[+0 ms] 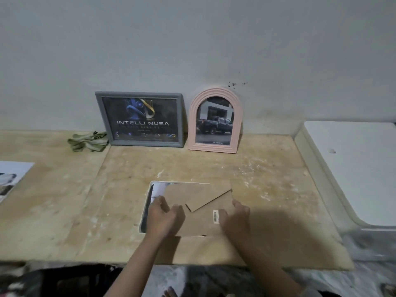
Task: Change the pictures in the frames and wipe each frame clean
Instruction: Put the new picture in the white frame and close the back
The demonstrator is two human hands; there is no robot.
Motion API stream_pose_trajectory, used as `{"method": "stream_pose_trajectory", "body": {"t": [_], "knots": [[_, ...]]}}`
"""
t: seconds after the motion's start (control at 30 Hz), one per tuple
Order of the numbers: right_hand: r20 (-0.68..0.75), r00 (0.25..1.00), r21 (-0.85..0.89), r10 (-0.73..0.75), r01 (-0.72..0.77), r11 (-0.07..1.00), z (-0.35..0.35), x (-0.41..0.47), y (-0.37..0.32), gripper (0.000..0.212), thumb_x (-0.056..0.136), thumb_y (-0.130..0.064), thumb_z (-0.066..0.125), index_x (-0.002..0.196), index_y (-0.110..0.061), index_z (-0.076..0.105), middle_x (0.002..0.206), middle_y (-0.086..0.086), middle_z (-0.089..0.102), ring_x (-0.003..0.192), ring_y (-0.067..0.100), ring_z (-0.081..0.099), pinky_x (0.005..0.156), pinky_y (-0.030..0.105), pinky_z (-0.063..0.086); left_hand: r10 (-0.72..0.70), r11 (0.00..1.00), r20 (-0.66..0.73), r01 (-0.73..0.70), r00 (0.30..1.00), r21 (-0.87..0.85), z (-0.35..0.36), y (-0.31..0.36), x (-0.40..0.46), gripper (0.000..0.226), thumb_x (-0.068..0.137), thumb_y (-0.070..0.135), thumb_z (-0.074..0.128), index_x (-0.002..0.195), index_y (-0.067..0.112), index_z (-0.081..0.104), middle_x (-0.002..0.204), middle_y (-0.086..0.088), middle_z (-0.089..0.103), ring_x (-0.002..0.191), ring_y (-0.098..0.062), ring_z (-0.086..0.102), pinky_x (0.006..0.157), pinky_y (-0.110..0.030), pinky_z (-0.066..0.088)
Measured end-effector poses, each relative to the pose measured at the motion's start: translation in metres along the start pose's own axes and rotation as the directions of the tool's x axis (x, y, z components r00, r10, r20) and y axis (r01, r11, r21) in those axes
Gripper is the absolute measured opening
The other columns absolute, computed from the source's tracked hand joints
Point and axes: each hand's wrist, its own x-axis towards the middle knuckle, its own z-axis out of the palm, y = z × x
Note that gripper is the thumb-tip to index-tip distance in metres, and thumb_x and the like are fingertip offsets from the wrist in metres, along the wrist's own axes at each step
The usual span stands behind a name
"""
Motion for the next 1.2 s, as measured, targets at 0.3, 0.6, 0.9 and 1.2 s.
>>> {"method": "stream_pose_trajectory", "body": {"t": [0.3, 0.6, 0.9, 1.2], "knots": [[0.024, 0.999, -0.050, 0.022, -0.021, 0.999, 0.059, -0.018, -0.027, 0.062, 0.087, -0.021, 0.060, 0.140, -0.002, 0.035, 0.136, 0.017, 0.031, 0.117, 0.032, 0.046, 0.096, 0.030, 0.037, 0.096, 0.992, 0.024, -0.097, 0.995, 0.074, -0.044, -0.021, 0.032, 0.017, 0.081, 0.016, 0.065, 0.092, 0.010, 0.055, 0.088, -0.004, 0.058, 0.072, -0.012, 0.052, 0.054, -0.018, 0.037], [-0.007, 0.999, -0.188, 0.045, -0.046, 0.981, 0.070, -0.016, -0.032, 0.060, 0.091, -0.028, 0.053, 0.141, -0.005, 0.030, 0.139, 0.013, 0.029, 0.121, 0.028, 0.040, 0.092, 0.029, 0.033, 0.138, 0.981, 0.081, -0.147, 0.987, 0.129, -0.040, -0.037, 0.053, 0.029, 0.062, 0.035, 0.062, 0.065, 0.013, 0.044, 0.064, 0.001, 0.040, 0.060, -0.019, 0.041, 0.053, -0.027, 0.032], [0.068, 0.996, -0.314, -0.066, 0.084, 0.946, 0.079, -0.017, -0.024, 0.060, 0.090, -0.027, 0.053, 0.141, -0.004, 0.030, 0.146, 0.016, 0.025, 0.129, 0.031, 0.036, 0.099, 0.033, 0.036, 0.245, 0.931, 0.178, -0.282, 0.953, 0.230, -0.050, -0.042, 0.050, 0.031, 0.075, 0.026, 0.066, 0.095, 0.009, 0.051, 0.095, -0.004, 0.050, 0.090, -0.025, 0.050, 0.073, -0.032, 0.040], [0.316, 0.932, -0.548, -0.177, 0.332, 0.768, 0.053, -0.004, -0.014, 0.065, 0.080, -0.029, 0.070, 0.130, -0.005, 0.037, 0.155, 0.017, 0.014, 0.136, 0.031, 0.032, 0.102, 0.032, 0.035, 0.224, 0.753, 0.415, -0.427, 0.882, 0.501, -0.066, -0.045, 0.062, 0.098, 0.080, 0.040, 0.070, 0.151, 0.006, 0.013, 0.160, -0.004, 0.008, 0.144, -0.026, 0.013, 0.115, -0.033, 0.018]]}}
